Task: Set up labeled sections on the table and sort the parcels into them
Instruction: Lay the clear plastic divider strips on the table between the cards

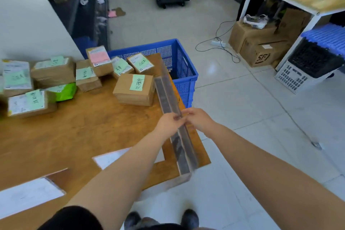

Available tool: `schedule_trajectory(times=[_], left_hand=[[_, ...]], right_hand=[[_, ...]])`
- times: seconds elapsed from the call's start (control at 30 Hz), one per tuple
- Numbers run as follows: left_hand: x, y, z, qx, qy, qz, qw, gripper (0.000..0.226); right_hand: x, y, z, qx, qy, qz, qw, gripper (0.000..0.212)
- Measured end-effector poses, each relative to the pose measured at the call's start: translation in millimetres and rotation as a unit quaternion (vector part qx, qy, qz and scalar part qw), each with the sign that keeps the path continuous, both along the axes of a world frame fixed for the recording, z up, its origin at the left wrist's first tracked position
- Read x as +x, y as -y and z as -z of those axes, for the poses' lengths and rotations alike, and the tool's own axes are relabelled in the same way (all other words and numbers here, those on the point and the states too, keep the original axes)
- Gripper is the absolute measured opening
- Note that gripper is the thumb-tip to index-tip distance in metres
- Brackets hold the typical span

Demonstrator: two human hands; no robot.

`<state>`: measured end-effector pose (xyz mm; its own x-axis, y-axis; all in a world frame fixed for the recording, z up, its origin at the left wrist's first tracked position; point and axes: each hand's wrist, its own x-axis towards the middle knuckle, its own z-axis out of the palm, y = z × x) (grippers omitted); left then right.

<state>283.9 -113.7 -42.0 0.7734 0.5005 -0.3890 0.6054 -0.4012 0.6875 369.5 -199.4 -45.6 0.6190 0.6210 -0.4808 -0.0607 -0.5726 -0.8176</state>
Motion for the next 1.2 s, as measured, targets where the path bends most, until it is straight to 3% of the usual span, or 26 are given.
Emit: schedule_trajectory(times=[0.17, 0.27, 0.33, 0.6, 0.67, 0.77, 0.9, 1.1, 1.2], left_hand=[[0, 10, 7, -0.057, 0.021, -0.075, 0.995, 0.048], [-5, 16, 5, -0.164, 0.055, -0.161, 0.972, 0.045], [-7, 16, 5, -0.185, 0.058, -0.183, 0.964, 0.039], [-8, 13, -2, -0.056, 0.04, -0.15, 0.986, 0.024], [-11, 12, -2, -0.041, 0.042, -0.165, 0.985, 0.018], [-15, 12, -1, -0.032, 0.047, -0.19, 0.98, 0.022], [-15, 16, -2, -0.044, 0.036, -0.189, 0.98, 0.022], [-20, 14, -4, -0.048, 0.042, -0.166, 0.984, 0.013], [-27, 11, -8, -0.025, 0.048, -0.174, 0.983, 0.028]], right_hand=[[6, 8, 0, 0.027, -0.053, -0.003, 0.998, 0.033], [8, 8, 2, 0.017, -0.033, -0.029, 0.999, 0.036], [8, 6, 5, 0.015, -0.016, -0.041, 0.999, 0.037], [12, 3, 18, 0.008, 0.026, -0.068, 0.997, 0.034], [11, 1, 20, -0.031, 0.114, -0.094, 0.988, 0.036], [6, -1, 16, -0.11, 0.289, -0.111, 0.944, 0.028], [-2, -8, 5, -0.168, 0.4, -0.142, 0.89, 0.038], [-8, -15, -3, -0.181, 0.376, -0.143, 0.898, 0.034], [-10, -15, -8, -0.173, 0.362, -0.151, 0.903, 0.04]])
